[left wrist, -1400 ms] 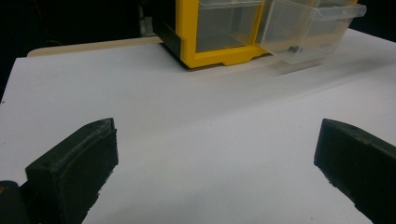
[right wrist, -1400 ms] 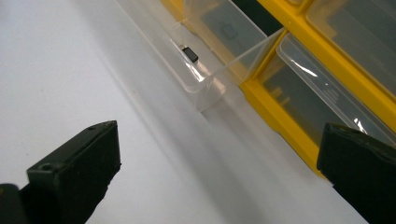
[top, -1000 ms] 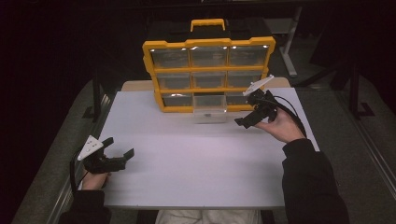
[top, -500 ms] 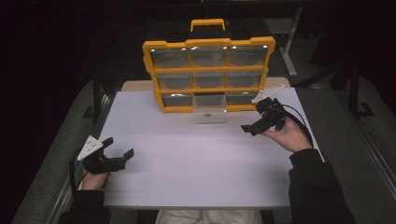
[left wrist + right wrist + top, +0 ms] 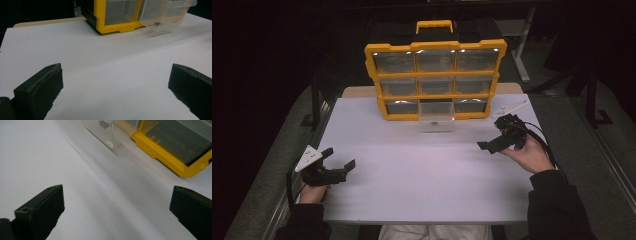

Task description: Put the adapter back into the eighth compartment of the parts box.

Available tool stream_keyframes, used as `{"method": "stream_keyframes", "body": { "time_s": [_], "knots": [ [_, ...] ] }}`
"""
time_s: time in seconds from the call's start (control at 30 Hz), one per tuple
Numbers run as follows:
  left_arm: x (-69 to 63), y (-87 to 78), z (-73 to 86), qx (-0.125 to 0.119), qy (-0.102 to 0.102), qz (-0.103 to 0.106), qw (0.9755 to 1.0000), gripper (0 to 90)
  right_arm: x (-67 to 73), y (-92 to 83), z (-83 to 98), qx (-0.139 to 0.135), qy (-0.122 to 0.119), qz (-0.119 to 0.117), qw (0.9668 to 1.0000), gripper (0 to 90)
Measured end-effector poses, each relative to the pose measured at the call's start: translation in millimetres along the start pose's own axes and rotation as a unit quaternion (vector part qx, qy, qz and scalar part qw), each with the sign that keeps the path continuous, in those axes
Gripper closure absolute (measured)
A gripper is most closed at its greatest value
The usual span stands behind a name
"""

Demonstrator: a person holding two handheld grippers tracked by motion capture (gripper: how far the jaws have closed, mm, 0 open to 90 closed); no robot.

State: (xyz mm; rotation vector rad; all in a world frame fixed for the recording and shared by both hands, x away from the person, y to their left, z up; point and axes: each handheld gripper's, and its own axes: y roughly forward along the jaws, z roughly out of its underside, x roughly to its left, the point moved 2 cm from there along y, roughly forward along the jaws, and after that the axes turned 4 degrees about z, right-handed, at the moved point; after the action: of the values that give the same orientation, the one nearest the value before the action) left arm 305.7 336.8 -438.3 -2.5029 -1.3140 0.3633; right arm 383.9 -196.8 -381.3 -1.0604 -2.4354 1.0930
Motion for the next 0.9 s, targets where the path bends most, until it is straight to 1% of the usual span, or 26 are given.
{"method": "stream_keyframes", "body": {
  "time_s": [0.27, 0.5, 0.63, 0.9],
  "knots": [
    [0.0, 0.0, 0.2, 0.002, 0.001, 0.0, 1.0, 0.0, -1.9, -4.1, 20.5, -0.012, 0.019, 0.0, 0.9997, 0.0],
    [-0.4, -0.1, 0.3, 0.002, 0.0, 0.0, 1.0, 0.0, -3.0, -8.5, 34.2, -0.025, 0.034, -0.003, 0.9991, 0.0],
    [-0.4, 0.0, 0.4, 0.003, 0.0, 0.0, 1.0, 0.0, -4.1, -11.7, 41.4, -0.035, 0.043, -0.001, 0.9985, 0.0],
    [-0.7, 0.2, 0.4, 0.003, 0.0, 0.002, 1.0, 0.0, -3.6, -15.7, 57.6, -0.051, 0.062, -0.006, 0.9967, 0.0]
  ]
}}
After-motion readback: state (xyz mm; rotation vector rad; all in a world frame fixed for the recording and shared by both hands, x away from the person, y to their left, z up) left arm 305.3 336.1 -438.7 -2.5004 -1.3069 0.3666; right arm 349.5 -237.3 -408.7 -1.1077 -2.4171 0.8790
